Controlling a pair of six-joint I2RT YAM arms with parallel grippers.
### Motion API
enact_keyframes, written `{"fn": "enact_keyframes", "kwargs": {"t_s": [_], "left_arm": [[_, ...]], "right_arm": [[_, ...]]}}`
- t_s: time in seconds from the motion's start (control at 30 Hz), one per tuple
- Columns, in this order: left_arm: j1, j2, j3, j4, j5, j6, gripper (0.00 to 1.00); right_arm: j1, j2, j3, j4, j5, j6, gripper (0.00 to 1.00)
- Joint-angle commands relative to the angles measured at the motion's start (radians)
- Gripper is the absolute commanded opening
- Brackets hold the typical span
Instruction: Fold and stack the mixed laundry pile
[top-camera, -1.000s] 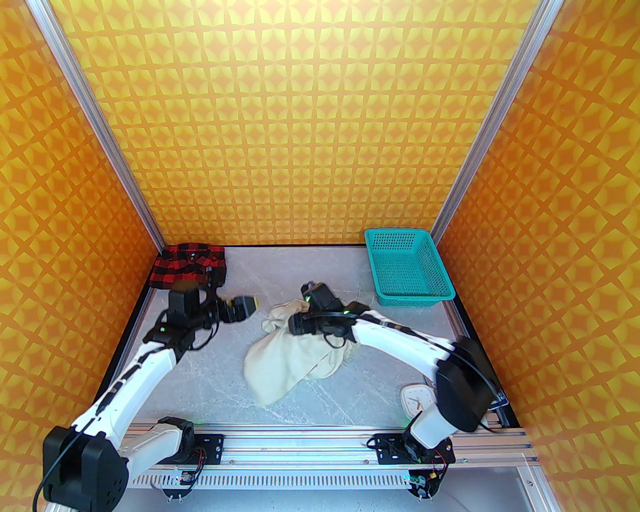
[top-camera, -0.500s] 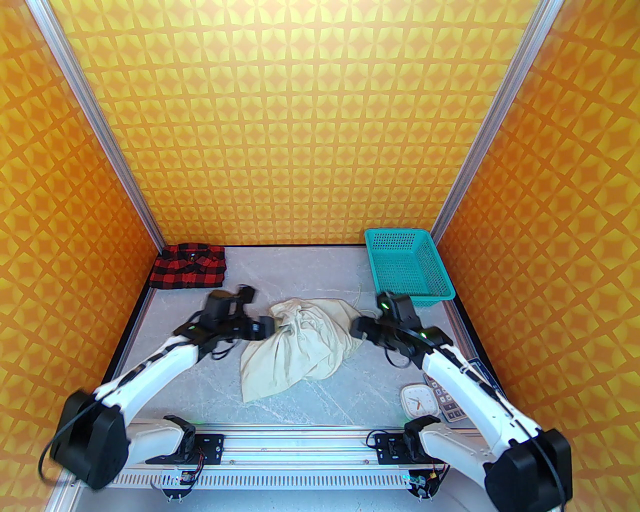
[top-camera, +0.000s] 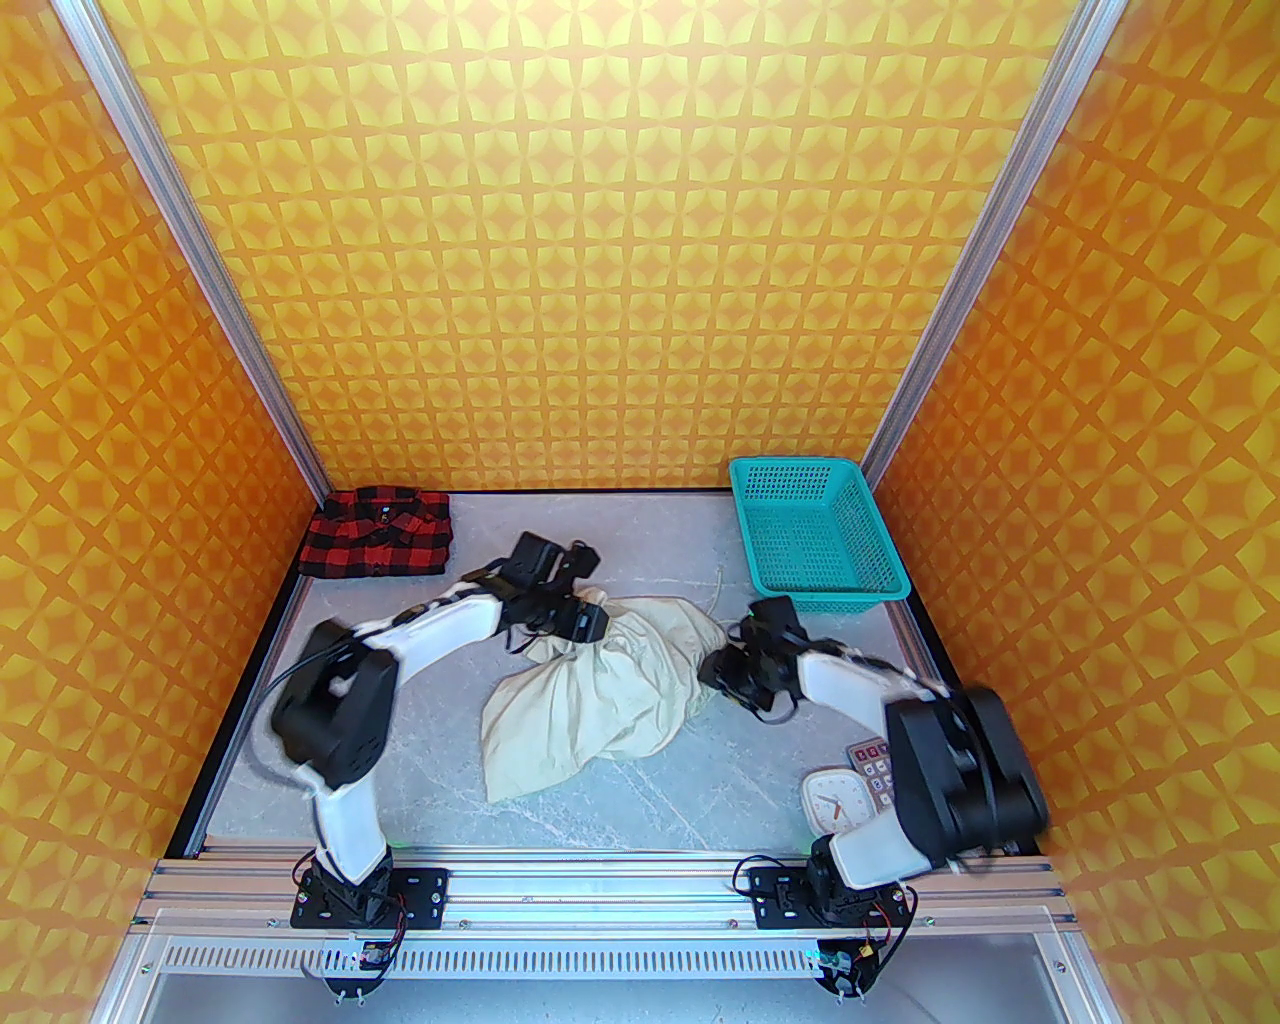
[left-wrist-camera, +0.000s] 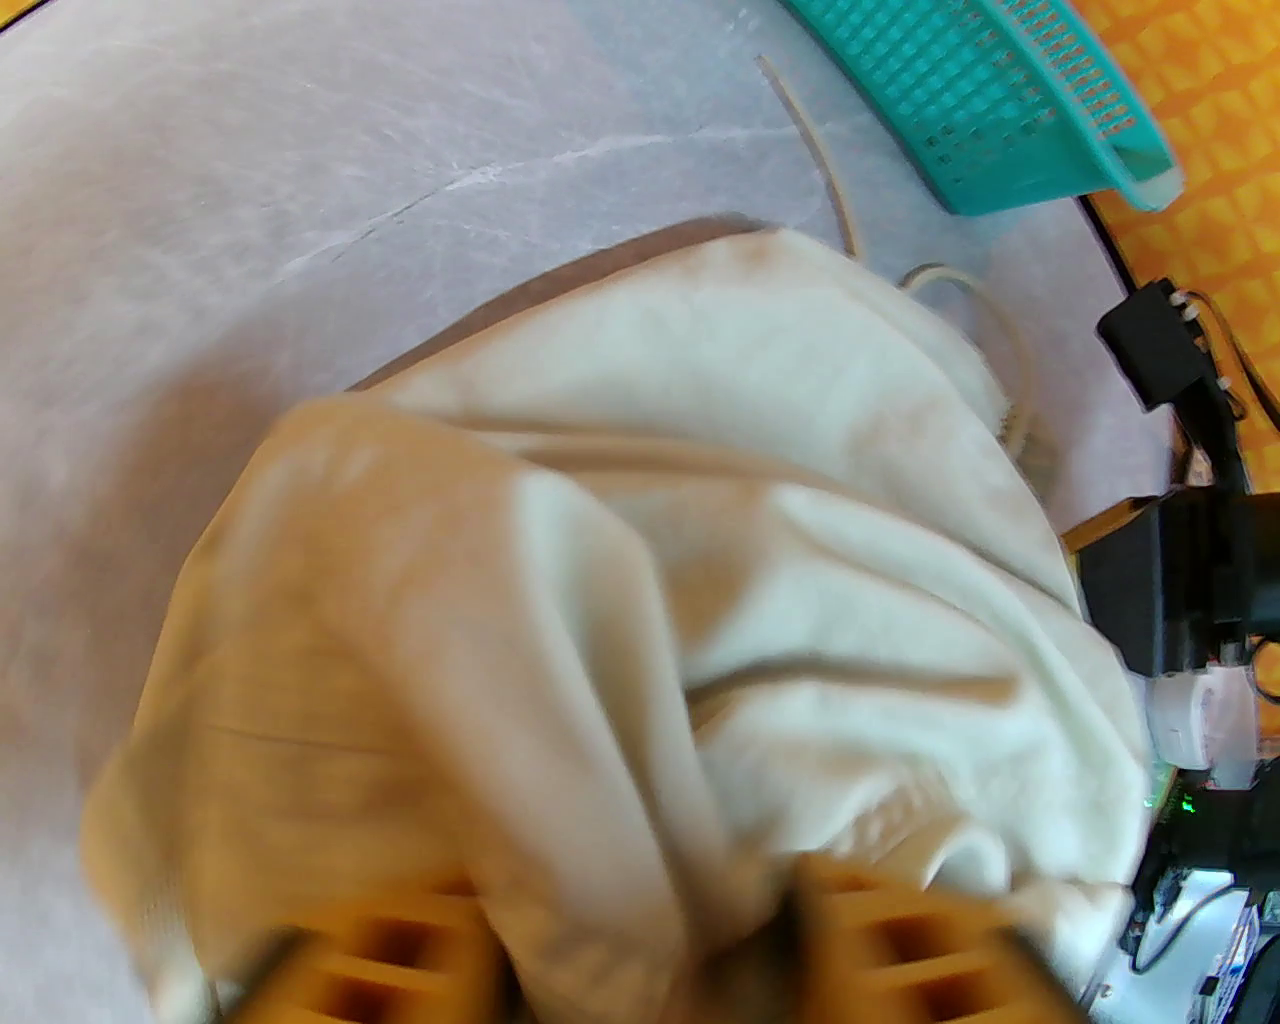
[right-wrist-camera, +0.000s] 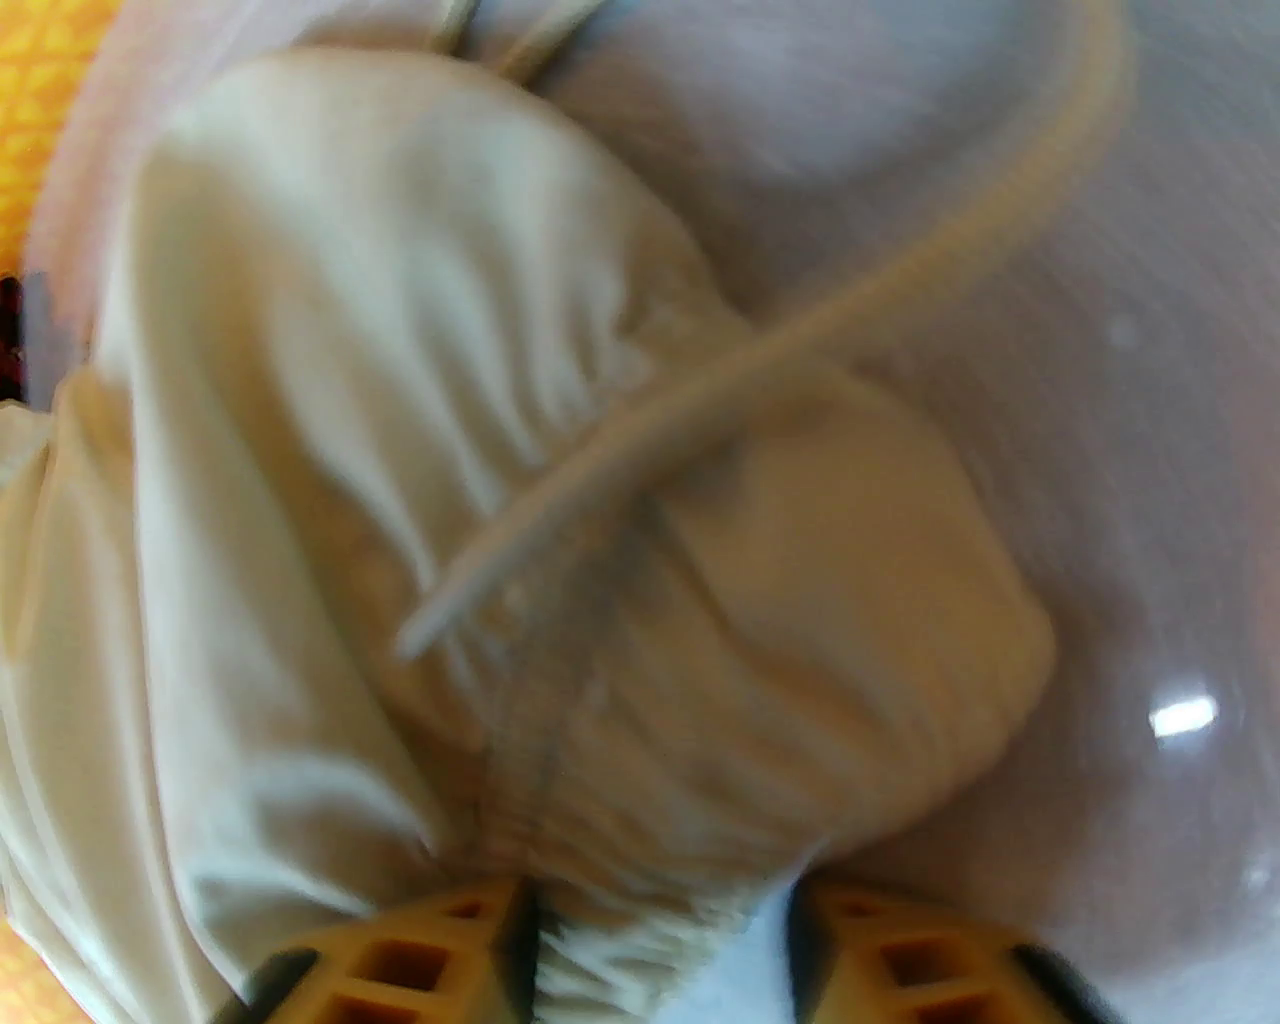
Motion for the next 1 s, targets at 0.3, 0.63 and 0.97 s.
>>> {"fn": "enact_keyframes", "kwargs": {"t_s": [0.3,0.63,0.97], "left_arm": [[0.007,-0.544,-0.100,0.028,0.006,0.029,0.00],[0.037,-0.732,0.096,-0.341,-0.011,-0.018,0.06],[0.261,-0.078,0.226,-0.235,0.045,0.004,0.57]], "right_arm": [[0.022,-0.404,0.333,-0.212,0.117,-0.201,0.00],[0.028,-0.584,0.680,-0.575,0.133,-0.269,0.00],[0.028,-0.120,0.551,-0.281,0.101,-0.216,0.33]]}}
